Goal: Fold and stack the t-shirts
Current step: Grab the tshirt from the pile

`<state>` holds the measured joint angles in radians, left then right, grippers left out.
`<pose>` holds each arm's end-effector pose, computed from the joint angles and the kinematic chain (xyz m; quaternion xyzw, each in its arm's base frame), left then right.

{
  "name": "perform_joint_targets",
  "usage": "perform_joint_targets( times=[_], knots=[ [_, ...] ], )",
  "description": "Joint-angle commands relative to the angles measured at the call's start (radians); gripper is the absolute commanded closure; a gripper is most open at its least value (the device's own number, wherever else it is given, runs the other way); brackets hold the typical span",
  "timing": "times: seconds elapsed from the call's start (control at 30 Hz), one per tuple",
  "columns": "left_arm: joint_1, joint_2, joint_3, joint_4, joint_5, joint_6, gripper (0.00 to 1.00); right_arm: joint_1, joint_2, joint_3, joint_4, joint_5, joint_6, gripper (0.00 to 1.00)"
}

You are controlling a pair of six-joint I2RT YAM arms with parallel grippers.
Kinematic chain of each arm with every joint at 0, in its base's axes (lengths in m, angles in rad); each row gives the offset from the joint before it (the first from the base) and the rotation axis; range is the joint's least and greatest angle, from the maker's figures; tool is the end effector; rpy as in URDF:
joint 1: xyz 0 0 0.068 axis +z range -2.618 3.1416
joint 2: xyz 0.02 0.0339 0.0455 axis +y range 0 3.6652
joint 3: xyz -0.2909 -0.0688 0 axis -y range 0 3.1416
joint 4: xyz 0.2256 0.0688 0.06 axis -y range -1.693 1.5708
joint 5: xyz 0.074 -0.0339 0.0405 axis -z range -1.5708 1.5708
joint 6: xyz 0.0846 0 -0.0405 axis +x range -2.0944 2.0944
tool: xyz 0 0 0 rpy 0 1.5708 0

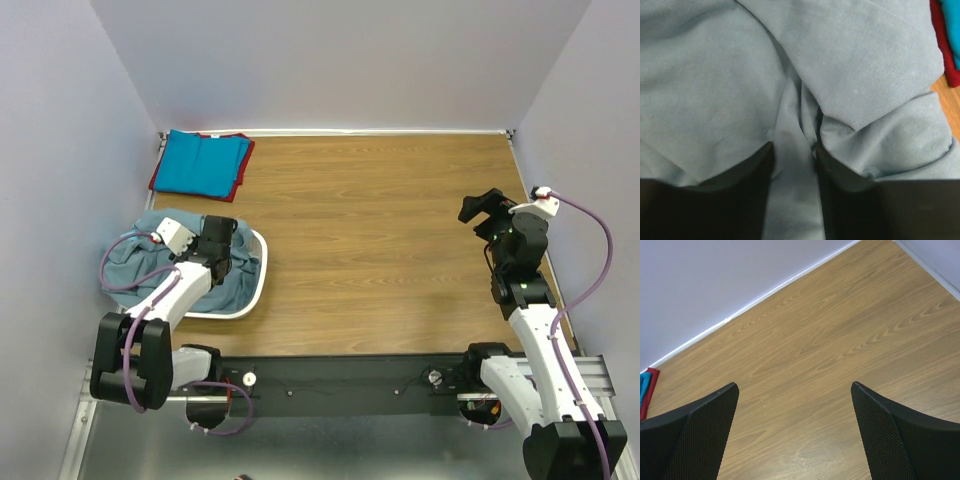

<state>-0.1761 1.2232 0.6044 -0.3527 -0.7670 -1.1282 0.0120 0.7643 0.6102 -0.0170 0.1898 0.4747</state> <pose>0.2225 0.0200 0.1936 -0.5042 0.7369 0.1180 0.4345 0.1971 -0.0136 0.3127 0.2340 0.7272 0.0842 0.6398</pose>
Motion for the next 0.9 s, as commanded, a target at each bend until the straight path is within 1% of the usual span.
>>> perform_joint_targets(
  times=[0.0, 0.03, 0.2, 0.23, 0.3, 0.33, 0.4, 0.43, 0.47, 0.5, 0.53, 0.6, 0.63, 0.7, 0.77, 0.83, 0.87],
  knots=[
    [0.004, -0.008, -0.002, 0.0, 0.02, -0.025, 0.61, 0.002, -0.008, -0.007, 0.005, 0.023, 0.008, 0.0],
    [0.004, -0.028, -0.009, 0.026, 0.034, -0.009, 0.65, 0.002, -0.008, -0.01, 0.006, 0.026, 0.005, 0.0],
    [0.003, -0.123, -0.018, 0.073, 0.048, 0.077, 0.7, 0.0, -0.005, -0.01, 0.006, 0.036, 0.007, 0.0],
    [0.003, -0.145, -0.017, 0.075, 0.048, 0.103, 0.74, 0.0, -0.005, -0.01, 0.006, 0.036, 0.005, 0.0],
    [0.001, -0.226, -0.014, 0.084, 0.046, 0.128, 0.79, 0.0, -0.002, -0.013, 0.006, 0.039, 0.008, 0.0],
    [0.001, -0.29, -0.021, 0.104, 0.049, 0.154, 0.86, 0.002, 0.0, -0.015, 0.006, 0.042, 0.011, 0.0],
    [0.0, -0.359, -0.038, 0.148, 0.049, 0.154, 0.86, 0.0, 0.006, -0.015, 0.006, 0.04, 0.013, 0.0],
    [0.0, -0.431, -0.061, 0.206, 0.082, 0.285, 0.97, 0.002, 0.009, -0.017, 0.008, 0.042, 0.013, 0.0],
    [0.0, -0.47, -0.075, 0.24, 0.125, 0.319, 1.0, 0.0, 0.01, -0.017, 0.008, 0.042, 0.013, 0.0],
    [-0.002, -0.506, -0.103, 0.304, 0.171, 0.352, 1.0, 0.0, 0.013, -0.017, 0.006, 0.037, 0.015, 0.0],
    [-0.002, -0.577, -0.118, 0.337, 0.195, 0.385, 1.0, 0.0, 0.012, -0.02, 0.006, 0.037, 0.015, 0.0],
    [-0.002, -0.64, -0.156, 0.398, 0.195, 0.413, 1.0, 0.0, 0.013, -0.023, 0.006, 0.033, 0.019, 0.0],
    [-0.002, -0.681, -0.163, 0.402, 0.195, 0.413, 1.0, 0.002, 0.012, -0.023, 0.006, 0.031, 0.019, 0.0],
    [-0.002, -0.702, -0.173, 0.373, 0.167, 0.436, 1.0, 0.002, 0.009, -0.024, 0.006, 0.02, 0.019, 0.0],
    [-0.002, -0.674, -0.173, 0.321, 0.112, 0.368, 1.0, 0.0, 0.007, -0.024, 0.005, 0.007, 0.022, 0.0],
    [-0.002, -0.624, -0.164, 0.275, 0.081, 0.318, 0.79, 0.0, 0.007, -0.02, 0.006, -0.009, 0.028, 0.0],
    [-0.002, -0.554, -0.141, 0.241, 0.083, 0.308, 0.59, 0.0, 0.009, -0.017, 0.005, -0.021, 0.031, 0.0]
  ],
)
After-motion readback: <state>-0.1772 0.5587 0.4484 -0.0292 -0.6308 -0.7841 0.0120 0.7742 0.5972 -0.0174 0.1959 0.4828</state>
